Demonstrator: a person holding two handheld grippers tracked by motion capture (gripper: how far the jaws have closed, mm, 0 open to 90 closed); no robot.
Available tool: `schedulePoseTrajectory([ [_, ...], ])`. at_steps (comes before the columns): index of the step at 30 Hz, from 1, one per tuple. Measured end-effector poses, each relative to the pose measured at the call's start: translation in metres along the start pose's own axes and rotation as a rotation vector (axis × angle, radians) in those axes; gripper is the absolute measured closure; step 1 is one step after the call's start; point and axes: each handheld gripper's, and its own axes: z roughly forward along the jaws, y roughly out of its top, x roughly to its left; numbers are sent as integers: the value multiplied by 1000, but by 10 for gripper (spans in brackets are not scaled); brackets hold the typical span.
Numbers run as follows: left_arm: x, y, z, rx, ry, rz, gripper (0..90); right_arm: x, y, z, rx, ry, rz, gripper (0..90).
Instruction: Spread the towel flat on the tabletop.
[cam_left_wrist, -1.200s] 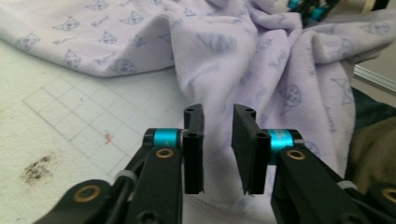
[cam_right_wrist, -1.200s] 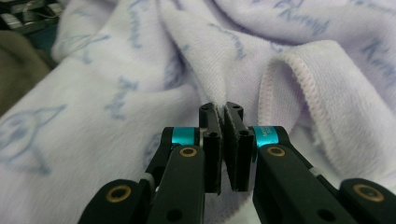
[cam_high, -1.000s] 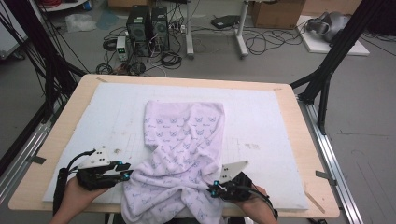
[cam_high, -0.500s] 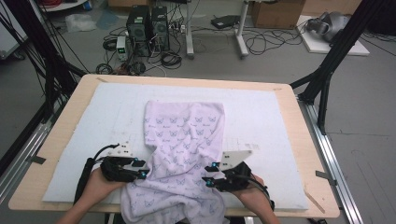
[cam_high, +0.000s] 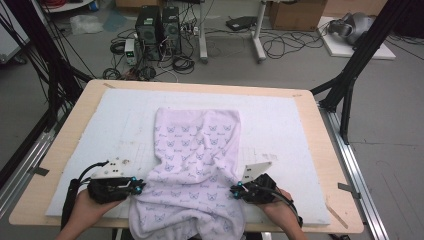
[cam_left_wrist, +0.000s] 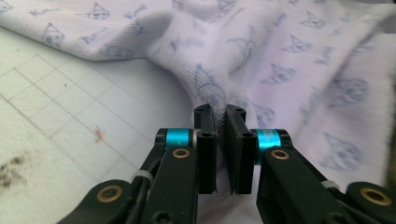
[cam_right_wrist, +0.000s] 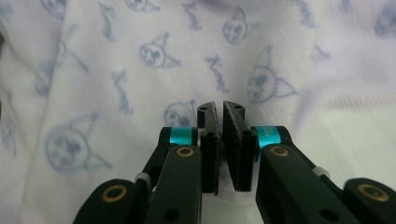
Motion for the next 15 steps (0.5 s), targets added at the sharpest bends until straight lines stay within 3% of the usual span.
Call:
schedulePoseTrajectory([
  [3,0,-1,-4,1,16,0,711,0,-4,-9,-11,-3,15,822],
  [7,15,4,3,-4,34,-28,651,3,12,-15,-80,0,-2,743],
  [9,22,8,11,-1,19,-34,626,2,22,-12,-105,1,-21,721],
  [11,25,12,24,21,8,-25,648,-1,27,-4,-97,5,-35,712],
  [13,26,15,35,37,-14,-14,737,-5,28,6,-68,0,-43,702],
  [15,24,18,47,47,-42,-10,745,-8,26,12,-53,-1,-36,695],
])
